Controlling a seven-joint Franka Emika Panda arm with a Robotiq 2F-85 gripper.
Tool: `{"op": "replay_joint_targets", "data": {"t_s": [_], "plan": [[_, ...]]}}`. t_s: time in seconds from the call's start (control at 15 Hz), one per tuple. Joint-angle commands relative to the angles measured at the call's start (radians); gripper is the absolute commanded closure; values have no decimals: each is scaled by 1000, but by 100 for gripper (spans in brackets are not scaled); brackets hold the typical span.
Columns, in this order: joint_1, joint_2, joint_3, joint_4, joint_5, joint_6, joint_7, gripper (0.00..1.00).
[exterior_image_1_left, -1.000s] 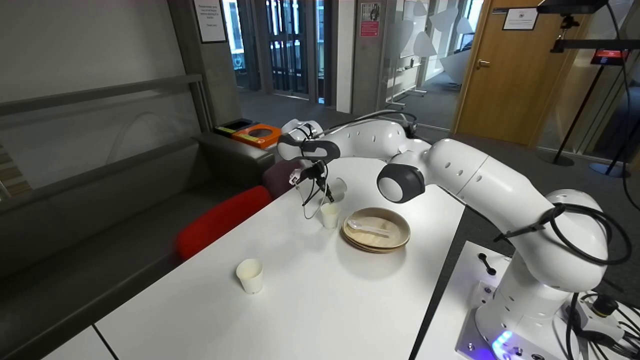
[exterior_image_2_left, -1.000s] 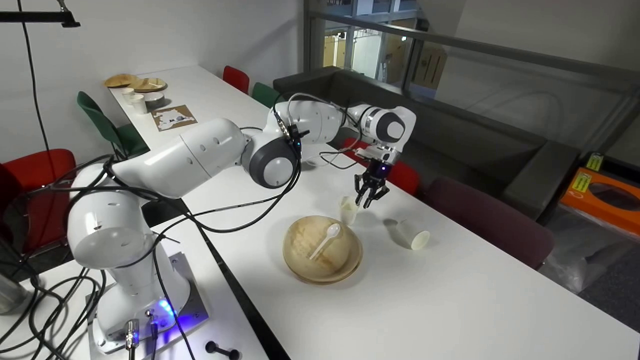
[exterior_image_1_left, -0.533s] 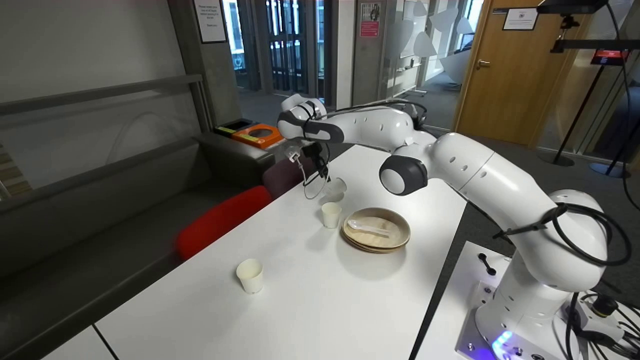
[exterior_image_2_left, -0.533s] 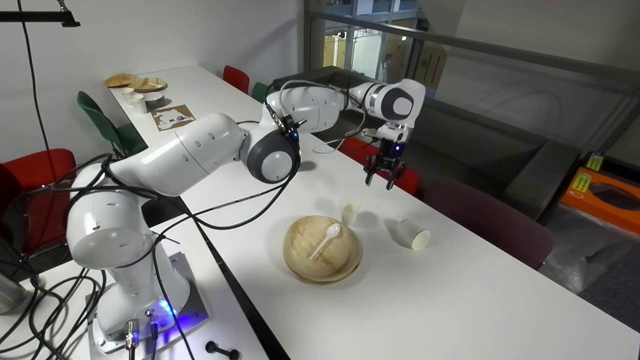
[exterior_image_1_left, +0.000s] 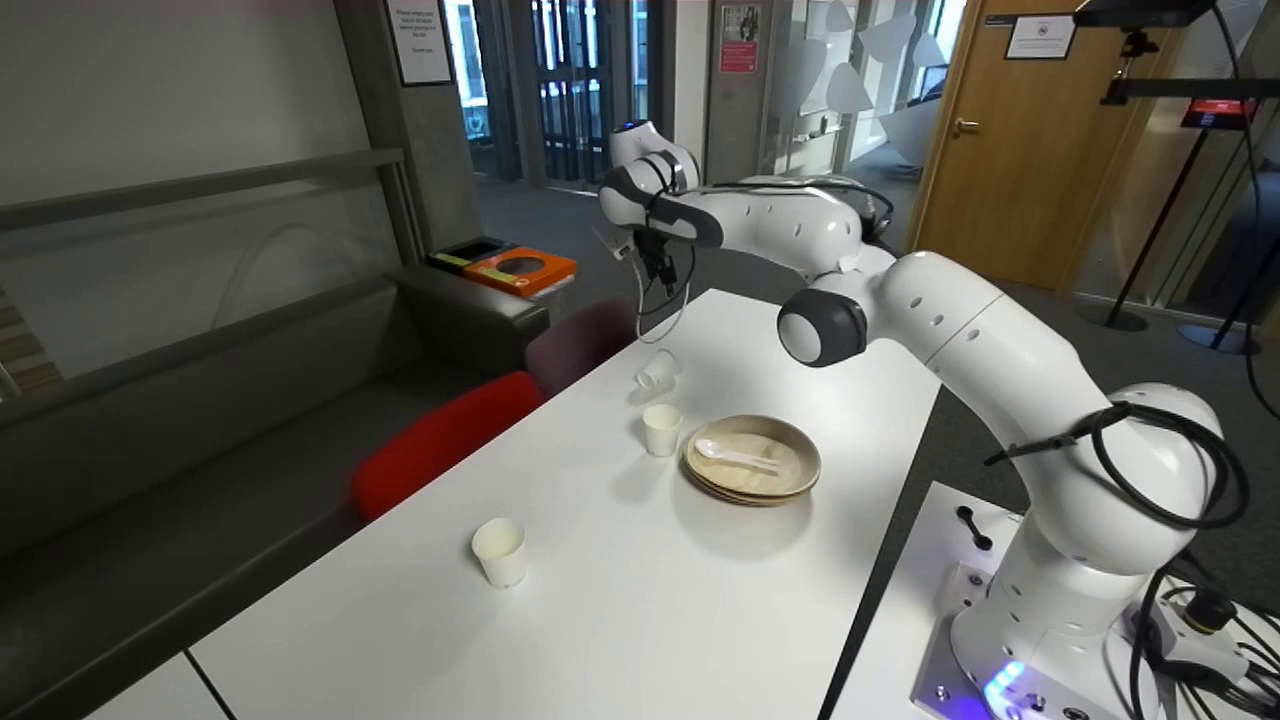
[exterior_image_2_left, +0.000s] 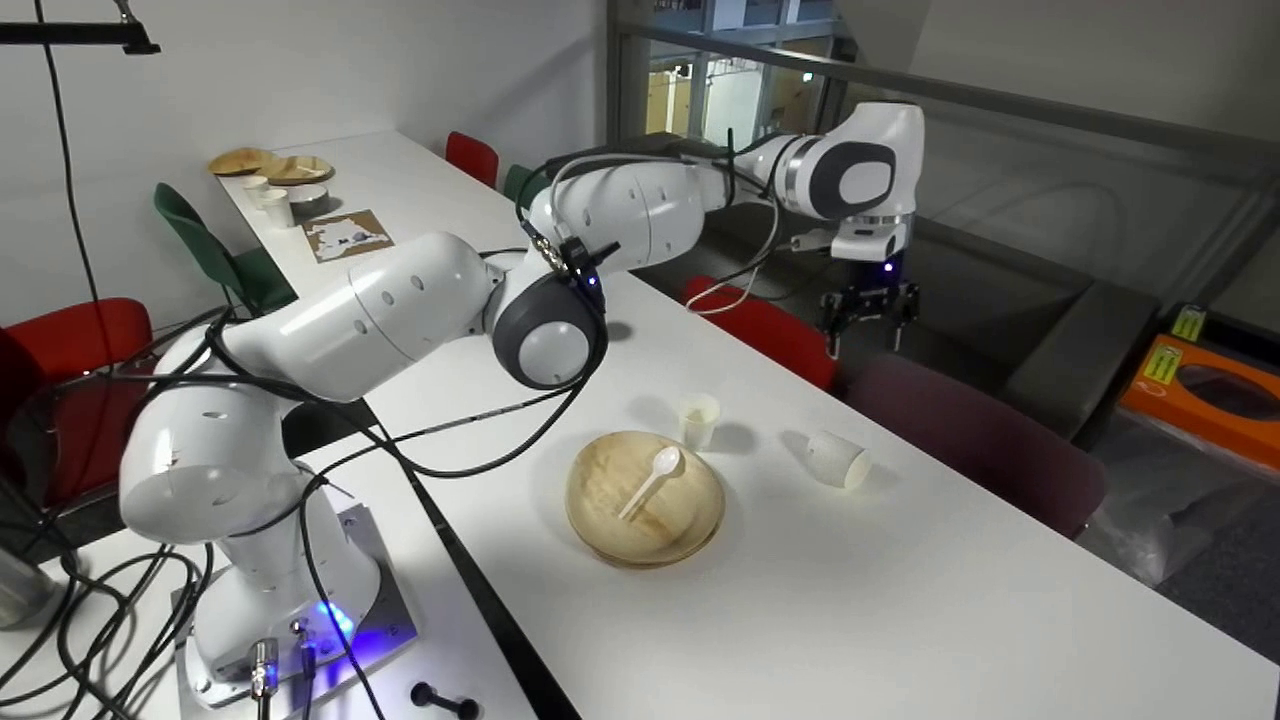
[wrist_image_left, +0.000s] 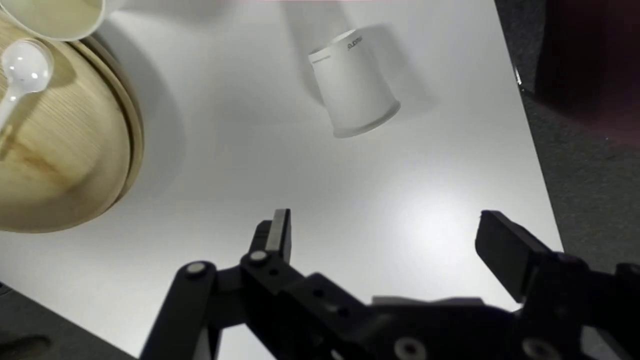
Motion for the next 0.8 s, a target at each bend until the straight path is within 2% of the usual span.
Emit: {"op": "replay_joint_targets", "data": {"t_s": [0.0, 0.53, 0.67, 0.73], "plan": [[-74, -21, 73, -9, 72, 68, -168, 0], [-148, -41, 146, -35, 159, -29, -602, 0], [-161, -52, 157, -41, 180, -95, -670, 0], [-137, -16, 123, -26, 156, -28, -597, 0]]}}
